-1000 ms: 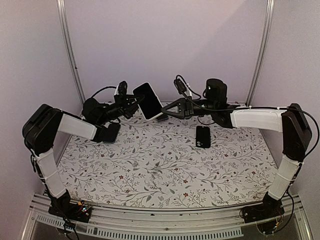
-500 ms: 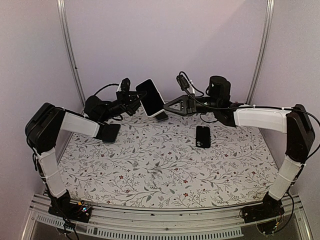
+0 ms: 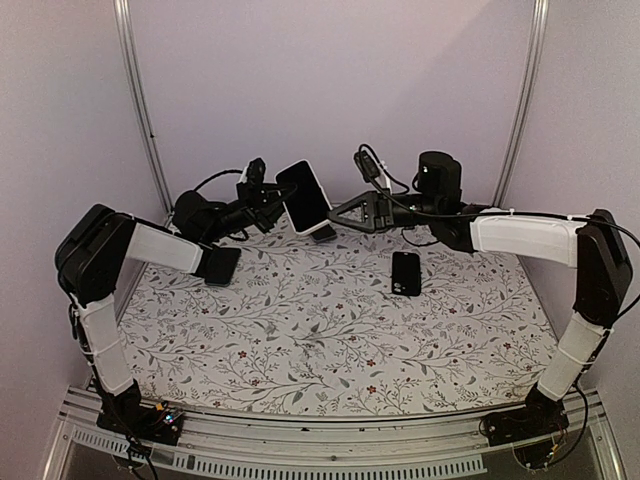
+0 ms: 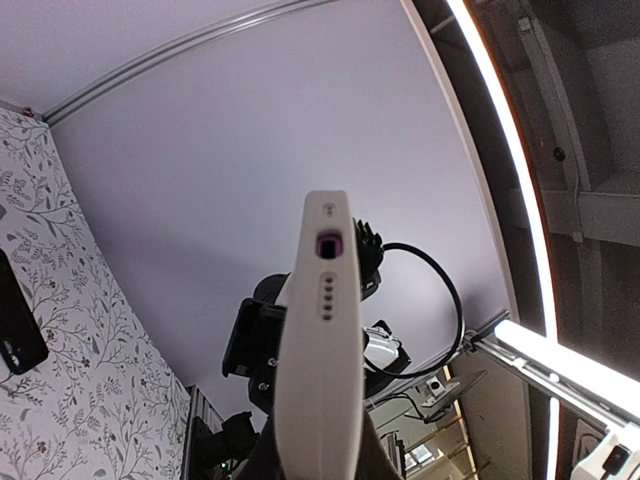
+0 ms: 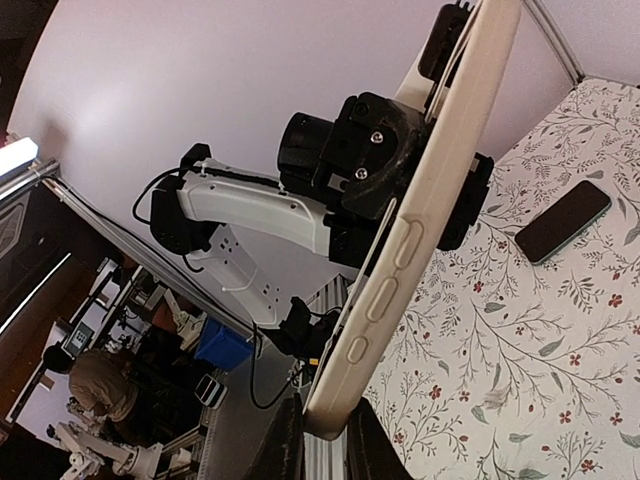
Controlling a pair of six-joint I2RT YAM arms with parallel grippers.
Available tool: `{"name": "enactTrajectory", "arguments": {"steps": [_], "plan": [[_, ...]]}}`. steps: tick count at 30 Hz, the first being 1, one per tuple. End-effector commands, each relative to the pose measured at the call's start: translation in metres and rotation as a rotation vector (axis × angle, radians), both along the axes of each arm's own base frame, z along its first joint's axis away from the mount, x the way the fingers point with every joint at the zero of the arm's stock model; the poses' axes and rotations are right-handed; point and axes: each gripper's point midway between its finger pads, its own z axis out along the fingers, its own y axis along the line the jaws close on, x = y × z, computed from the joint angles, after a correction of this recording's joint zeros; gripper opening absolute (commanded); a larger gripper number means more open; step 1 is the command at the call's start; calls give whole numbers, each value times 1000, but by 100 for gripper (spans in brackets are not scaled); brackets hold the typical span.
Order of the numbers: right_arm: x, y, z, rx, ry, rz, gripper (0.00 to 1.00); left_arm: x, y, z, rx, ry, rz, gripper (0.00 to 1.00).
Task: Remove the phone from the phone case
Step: Remove the bottom right corner of the phone case from the phone.
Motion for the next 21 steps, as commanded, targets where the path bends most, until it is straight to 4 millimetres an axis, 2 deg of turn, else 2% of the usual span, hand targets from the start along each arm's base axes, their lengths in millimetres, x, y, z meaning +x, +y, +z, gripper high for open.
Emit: {"name": "enactTrajectory", "arguments": {"steps": [1,5,9,13,21], "plan": [[-20,11,34,67,-166,22,14,-16,-29,-1,13,19,-65,0],[-15,9,29,40,-144,-9,31,-11,-26,5,22,-4,-41,0],[-13,6,25,32,-118,-17,43,-7,-22,9,31,-16,-21,0],[-12,2,24,30,-120,-34,46,-5,-20,9,33,-12,-14,0],[-15,-13,34,69,-140,-30,51,-5,-12,8,-4,27,-24,0]]}}
